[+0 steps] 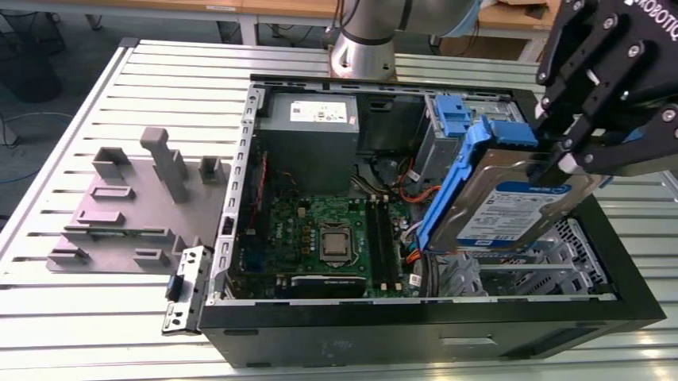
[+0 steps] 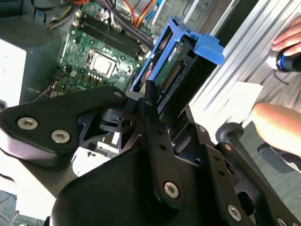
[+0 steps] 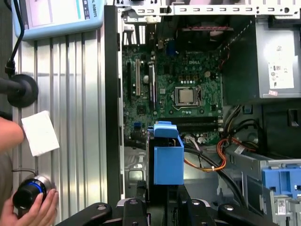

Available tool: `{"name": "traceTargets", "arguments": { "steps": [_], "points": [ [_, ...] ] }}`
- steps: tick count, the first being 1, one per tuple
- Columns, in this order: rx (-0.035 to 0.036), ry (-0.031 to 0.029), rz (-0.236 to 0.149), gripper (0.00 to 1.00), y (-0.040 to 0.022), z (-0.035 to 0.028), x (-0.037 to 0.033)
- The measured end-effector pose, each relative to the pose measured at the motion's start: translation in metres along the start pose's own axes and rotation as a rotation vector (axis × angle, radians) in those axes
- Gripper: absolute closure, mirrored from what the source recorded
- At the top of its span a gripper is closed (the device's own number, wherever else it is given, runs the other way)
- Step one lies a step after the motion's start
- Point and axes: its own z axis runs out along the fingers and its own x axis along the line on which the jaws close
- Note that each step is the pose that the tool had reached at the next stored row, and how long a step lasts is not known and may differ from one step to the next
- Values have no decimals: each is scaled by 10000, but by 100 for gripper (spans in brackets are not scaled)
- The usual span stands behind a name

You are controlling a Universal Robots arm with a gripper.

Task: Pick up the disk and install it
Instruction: 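Pick up the disk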

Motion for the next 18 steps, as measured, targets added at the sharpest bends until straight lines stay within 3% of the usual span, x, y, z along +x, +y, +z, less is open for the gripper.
{"name": "traceTargets", "arguments": {
  "steps": [10,13,18],
  "points": [
    [-38,3,1,65,-365,-15,-20],
    [-39,2,1,65,-414,-16,-23],
    [-39,2,2,65,-418,-17,-23]
  ]
}}
